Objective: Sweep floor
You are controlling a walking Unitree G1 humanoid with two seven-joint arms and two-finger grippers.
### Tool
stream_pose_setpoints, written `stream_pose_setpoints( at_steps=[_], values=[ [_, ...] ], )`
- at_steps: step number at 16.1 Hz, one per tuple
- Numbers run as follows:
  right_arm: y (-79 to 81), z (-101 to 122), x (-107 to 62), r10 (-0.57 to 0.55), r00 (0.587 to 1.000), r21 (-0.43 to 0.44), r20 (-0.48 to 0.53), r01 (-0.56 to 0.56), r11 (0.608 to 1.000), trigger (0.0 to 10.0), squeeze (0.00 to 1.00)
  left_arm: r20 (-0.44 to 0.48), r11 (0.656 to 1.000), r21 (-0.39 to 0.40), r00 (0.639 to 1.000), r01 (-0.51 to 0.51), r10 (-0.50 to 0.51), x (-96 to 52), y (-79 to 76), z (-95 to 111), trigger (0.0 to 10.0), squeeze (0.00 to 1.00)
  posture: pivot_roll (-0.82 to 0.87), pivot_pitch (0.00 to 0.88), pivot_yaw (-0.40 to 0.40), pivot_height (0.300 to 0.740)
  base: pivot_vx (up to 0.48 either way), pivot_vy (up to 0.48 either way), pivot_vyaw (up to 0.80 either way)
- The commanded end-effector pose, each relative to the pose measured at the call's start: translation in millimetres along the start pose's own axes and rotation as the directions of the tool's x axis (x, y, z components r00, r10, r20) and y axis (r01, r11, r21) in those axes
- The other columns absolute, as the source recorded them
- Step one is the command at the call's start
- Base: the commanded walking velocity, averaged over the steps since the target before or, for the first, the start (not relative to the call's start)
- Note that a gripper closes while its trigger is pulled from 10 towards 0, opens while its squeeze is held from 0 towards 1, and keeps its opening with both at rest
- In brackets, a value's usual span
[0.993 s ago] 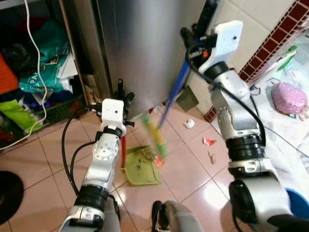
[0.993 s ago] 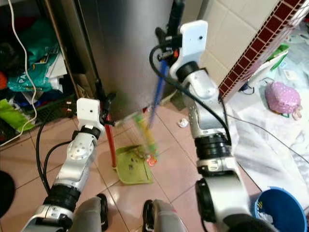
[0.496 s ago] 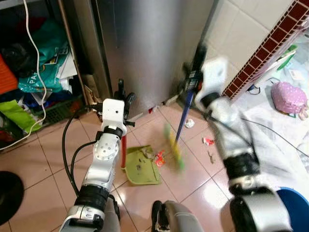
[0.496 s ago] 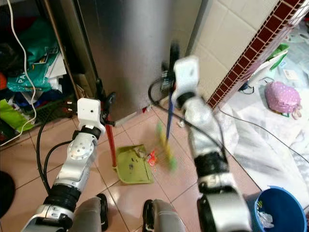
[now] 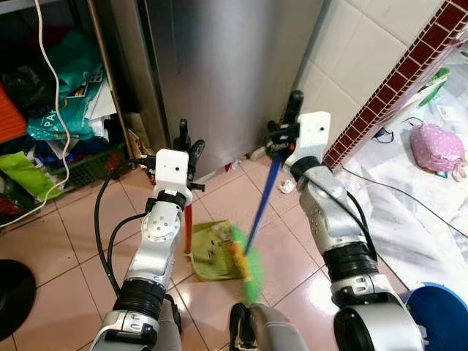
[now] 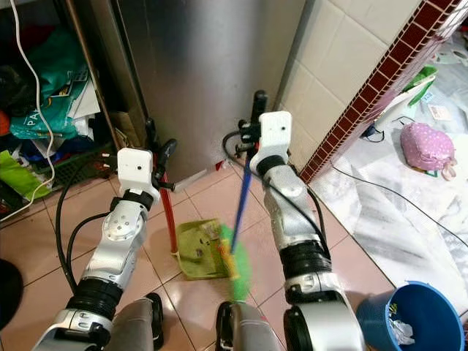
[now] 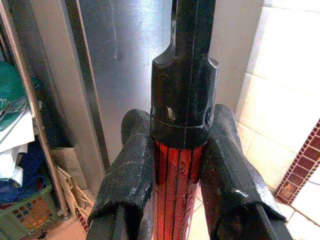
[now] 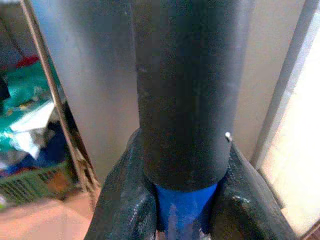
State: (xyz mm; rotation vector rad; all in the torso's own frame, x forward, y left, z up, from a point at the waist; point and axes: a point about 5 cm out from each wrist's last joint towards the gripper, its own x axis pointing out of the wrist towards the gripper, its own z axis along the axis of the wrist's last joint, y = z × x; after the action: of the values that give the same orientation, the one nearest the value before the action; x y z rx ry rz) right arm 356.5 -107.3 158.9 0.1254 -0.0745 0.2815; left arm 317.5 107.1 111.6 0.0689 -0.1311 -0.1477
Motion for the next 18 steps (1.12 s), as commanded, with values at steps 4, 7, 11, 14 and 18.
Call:
stream_pose_setpoints(
  at_steps=[4,7,11,14,18],
  values=[
    [6.9,30.9,8.1,0.088,0.992,0.185,0.086,-0.103,0.977,10.0,0.0,-0.026,0.999,-0.015,0.999,0.038,-0.039,0.2,-8.4,-4.3,10.0,0.0,-0.03,0.184,-0.108,0.74,0.0,0.0,0.0],
    [9.1,59.4,10.5,0.179,0.969,0.003,0.169,-0.183,0.983,10.0,0.0,-0.02,0.999,-0.016,0.999,0.034,-0.034,0.9,-7.4,-2.9,10.0,0.0,-0.03,0.18,-0.105,0.74,0.0,0.0,0.0],
    [0.1,96.7,11.0,0.192,0.943,-0.099,0.271,-0.171,0.98,10.0,0.0,0.014,0.999,-0.019,0.999,0.035,-0.035,1.0,-7.8,6.8,10.0,0.0,-0.04,0.177,-0.1,0.74,0.0,0.0,0.0],
    [-1.8,114.9,10.5,0.201,0.926,-0.131,0.319,-0.167,0.977,10.0,0.0,0.055,0.999,-0.01,0.998,0.037,-0.037,-1.2,-5.5,20.8,10.0,0.0,-0.04,0.177,-0.095,0.74,0.0,0.0,0.0],
    [-3.3,109.9,9.5,0.231,0.934,-0.206,0.272,-0.178,0.962,10.0,0.0,0.085,1.0,0.006,0.996,0.021,-0.021,-11.3,-1.7,35.9,10.0,0.0,-0.03,0.183,-0.09,0.74,0.0,0.0,0.0]
  ],
)
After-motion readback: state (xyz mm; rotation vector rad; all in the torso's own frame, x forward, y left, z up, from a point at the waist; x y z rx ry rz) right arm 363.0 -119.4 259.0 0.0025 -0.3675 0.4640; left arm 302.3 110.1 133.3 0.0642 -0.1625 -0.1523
